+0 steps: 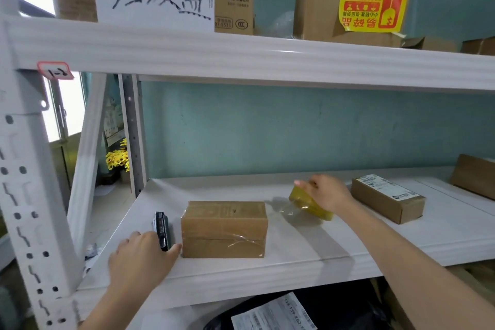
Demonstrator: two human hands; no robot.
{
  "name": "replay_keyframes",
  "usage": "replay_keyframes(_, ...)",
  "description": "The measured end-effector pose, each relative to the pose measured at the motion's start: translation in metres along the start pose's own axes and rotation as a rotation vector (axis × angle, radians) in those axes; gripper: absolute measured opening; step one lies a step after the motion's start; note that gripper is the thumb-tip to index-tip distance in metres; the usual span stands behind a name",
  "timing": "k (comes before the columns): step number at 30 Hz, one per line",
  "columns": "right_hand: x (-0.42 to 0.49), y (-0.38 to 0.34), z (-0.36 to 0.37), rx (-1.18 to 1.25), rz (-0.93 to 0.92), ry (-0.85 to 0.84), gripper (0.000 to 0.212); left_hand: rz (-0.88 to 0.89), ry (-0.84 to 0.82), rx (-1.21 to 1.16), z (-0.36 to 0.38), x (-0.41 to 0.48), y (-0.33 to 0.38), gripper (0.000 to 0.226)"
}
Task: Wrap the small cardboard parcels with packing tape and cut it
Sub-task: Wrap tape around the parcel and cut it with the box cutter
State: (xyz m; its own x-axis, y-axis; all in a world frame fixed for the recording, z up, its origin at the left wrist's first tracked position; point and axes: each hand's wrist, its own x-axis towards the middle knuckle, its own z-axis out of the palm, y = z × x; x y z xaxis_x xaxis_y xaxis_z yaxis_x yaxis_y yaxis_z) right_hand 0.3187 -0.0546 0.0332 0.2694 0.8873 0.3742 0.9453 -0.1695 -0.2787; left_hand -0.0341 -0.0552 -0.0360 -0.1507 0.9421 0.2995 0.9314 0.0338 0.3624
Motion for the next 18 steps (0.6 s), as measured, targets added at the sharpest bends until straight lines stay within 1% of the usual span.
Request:
replay_keyframes(2,0.000,-0.005,0.005,-0.097,-0.062,-0.002,0.054,0.013,-0.003,0.021,-0.003,0.001,0.000,0.032)
replay_keyframes(4,-0.002,-0.009,0.014,-0.182,-0.116,0.004,0.052,0.002,-0.015,-0.006,-0.007,0.003,-0.003,0.026)
replay_keyframes(6,-0.004,-0.011,0.025,-0.261,-0.167,0.023,0.054,-0.011,-0.053,-0.019,-0.013,0.009,-0.010,0.028)
replay_keyframes(8,-0.003,-0.010,0.031,-0.279,-0.176,0.059,0.062,-0.041,-0.153,-0.101,-0.022,0.018,-0.018,0.036)
replay_keyframes(10,-0.001,-0.009,0.038,-0.270,-0.185,0.063,0.073,-0.073,-0.265,-0.196,-0.030,0.028,-0.023,0.044)
replay_keyframes(11,0.000,-0.007,0.042,-0.239,-0.199,0.052,0.069,-0.079,-0.294,-0.214,-0.033,0.030,-0.025,0.048)
replay_keyframes(13,-0.001,-0.008,0.047,-0.144,-0.220,0.027,0.049,-0.080,-0.303,-0.257,-0.033,0.032,-0.029,0.049)
replay_keyframes(14,-0.003,-0.009,0.050,-0.100,-0.234,0.037,0.048,-0.079,-0.306,-0.306,-0.033,0.031,-0.030,0.048)
replay_keyframes(16,-0.009,-0.013,0.052,-0.039,-0.218,0.040,0.061,-0.072,-0.313,-0.404,-0.030,0.028,-0.032,0.046)
replay_keyframes(18,-0.010,-0.014,0.048,0.075,-0.131,-0.004,0.067,-0.051,-0.300,-0.501,-0.030,0.025,-0.030,0.049)
